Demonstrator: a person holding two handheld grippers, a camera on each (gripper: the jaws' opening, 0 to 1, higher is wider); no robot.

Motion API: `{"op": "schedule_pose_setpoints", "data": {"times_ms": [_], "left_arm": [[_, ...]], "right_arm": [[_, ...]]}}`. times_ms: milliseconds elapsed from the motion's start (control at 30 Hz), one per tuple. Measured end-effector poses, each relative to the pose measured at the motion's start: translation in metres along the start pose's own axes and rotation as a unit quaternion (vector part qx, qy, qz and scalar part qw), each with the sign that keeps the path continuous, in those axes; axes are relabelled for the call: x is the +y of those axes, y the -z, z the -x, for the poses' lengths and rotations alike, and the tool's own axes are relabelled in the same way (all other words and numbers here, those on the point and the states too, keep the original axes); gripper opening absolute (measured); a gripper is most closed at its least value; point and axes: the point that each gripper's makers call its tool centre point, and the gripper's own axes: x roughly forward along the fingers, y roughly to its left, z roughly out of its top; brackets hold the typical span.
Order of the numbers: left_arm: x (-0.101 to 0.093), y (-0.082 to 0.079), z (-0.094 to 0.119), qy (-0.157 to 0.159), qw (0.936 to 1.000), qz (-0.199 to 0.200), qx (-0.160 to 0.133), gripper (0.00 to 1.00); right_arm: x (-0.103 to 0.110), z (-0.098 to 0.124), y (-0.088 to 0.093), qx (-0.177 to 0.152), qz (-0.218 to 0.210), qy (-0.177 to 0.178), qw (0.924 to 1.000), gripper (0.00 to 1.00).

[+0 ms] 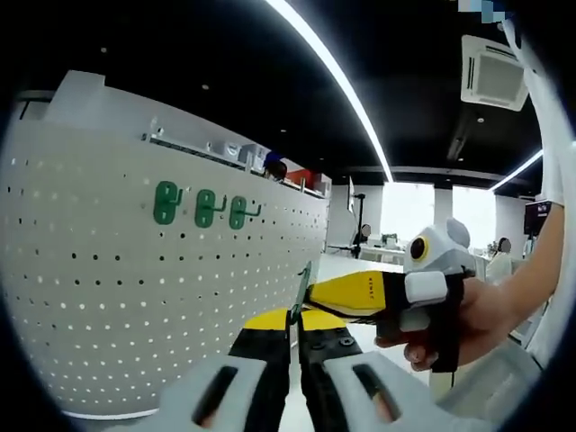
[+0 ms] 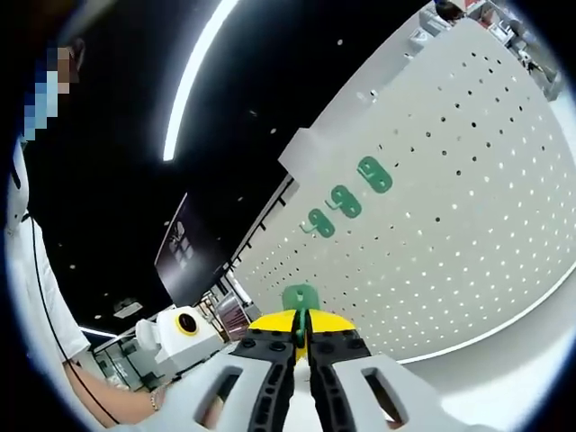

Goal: Insert the hook assembly into the mounting plate slot until the hook locks in place.

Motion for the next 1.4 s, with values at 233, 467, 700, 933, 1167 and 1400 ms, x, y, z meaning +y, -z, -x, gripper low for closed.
{"op": "schedule_pose_setpoints", "data": {"times_ms": [233, 467, 700, 933, 1167, 1400], "left_arm": [[0.0004, 0.0008, -0.0008, -0.004, 1.0, 0.0, 0.001, 0.01], [0.0052, 0.0005, -0.0001, -0.015, 0.9999, 0.005, -0.002, 0.01], [0.0043, -0.0007, 0.0006, -0.016, 0.9998, 0.012, -0.007, 0.01], [0.0053, 0.0, 0.0008, -0.023, 0.9996, 0.014, -0.007, 0.01], [0.0043, 0.0009, 0.0007, -0.025, 0.9996, 0.015, -0.007, 0.01], [0.0062, 0.0008, 0.0019, -0.029, 0.9994, 0.017, -0.008, 0.01]], "right_arm": [[-0.0004, 0.0007, -0.0007, -0.001, 0.004, 0.002, 1.0, 0.02], [-0.0051, 0.004, -0.0026, -0.013, -0.015, 0.008, 0.9998, 0.06], [-0.0008, 0.0002, 0.0011, -0.008, -0.023, 0.001, 0.9997, 0.06], [0.001, -0.002, 0.0, -0.011, -0.022, 0.001, 0.9997, 0.04], [-0.0012, -0.0036, 0.0007, -0.01, -0.024, 0.008, 0.9996, 0.02], [-0.0011, -0.0055, 0.0011, -0.013, -0.027, 0.015, 0.9994, 0.01]]}}
